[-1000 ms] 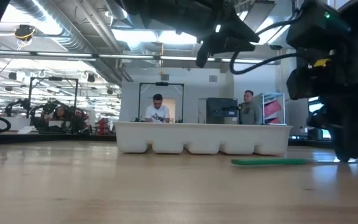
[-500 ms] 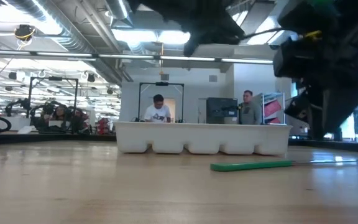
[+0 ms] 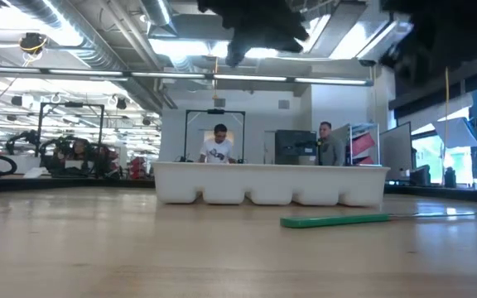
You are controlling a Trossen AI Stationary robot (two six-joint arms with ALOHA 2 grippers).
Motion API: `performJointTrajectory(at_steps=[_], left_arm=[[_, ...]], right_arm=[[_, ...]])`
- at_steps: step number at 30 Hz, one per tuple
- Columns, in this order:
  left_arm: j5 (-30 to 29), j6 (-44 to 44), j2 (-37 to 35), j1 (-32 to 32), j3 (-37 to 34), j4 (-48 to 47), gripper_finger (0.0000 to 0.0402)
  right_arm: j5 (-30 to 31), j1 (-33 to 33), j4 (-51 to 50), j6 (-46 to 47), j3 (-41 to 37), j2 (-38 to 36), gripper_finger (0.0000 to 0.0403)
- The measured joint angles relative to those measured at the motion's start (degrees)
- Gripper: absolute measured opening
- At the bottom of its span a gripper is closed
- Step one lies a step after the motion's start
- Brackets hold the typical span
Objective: Sort silverware
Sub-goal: Put the knife into the silverware organizer
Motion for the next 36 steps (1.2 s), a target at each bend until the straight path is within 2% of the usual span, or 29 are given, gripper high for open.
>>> performJointTrajectory(at_steps=[3,9,17,26,30,36], left_arm=[[-0.02,-2.72,2.80,-2.18,-0.04,2.72,0.0082],[0.03,-7.76,8.81,-4.56,-0.02,18.62,0.0082],[1.02,-13.10,15.82,-6.36,-0.02,22.11,0.0089],[3.21,-13.41,20.02,-7.34,0.00,23.26,0.0159],[1.71,-7.28,21.30,-7.67,0.03,22.46,0.0176],[-5.35,6.99,22.06,-8.64,0.02,20.05,0.0178]], right_arm=[[6.55,0.00,-7.06,-1.96,4.03,-6.17,0.0101],[15.78,-0.01,-13.57,-2.96,6.95,-19.24,0.0101],[17.06,0.00,-12.36,0.97,7.04,-35.90,0.0101],[17.08,0.00,-11.63,5.81,7.04,-45.89,0.0101],[17.55,0.00,-11.64,5.80,7.00,-47.29,0.0101],[17.54,0.00,-11.65,5.80,7.00,-47.31,0.0101]])
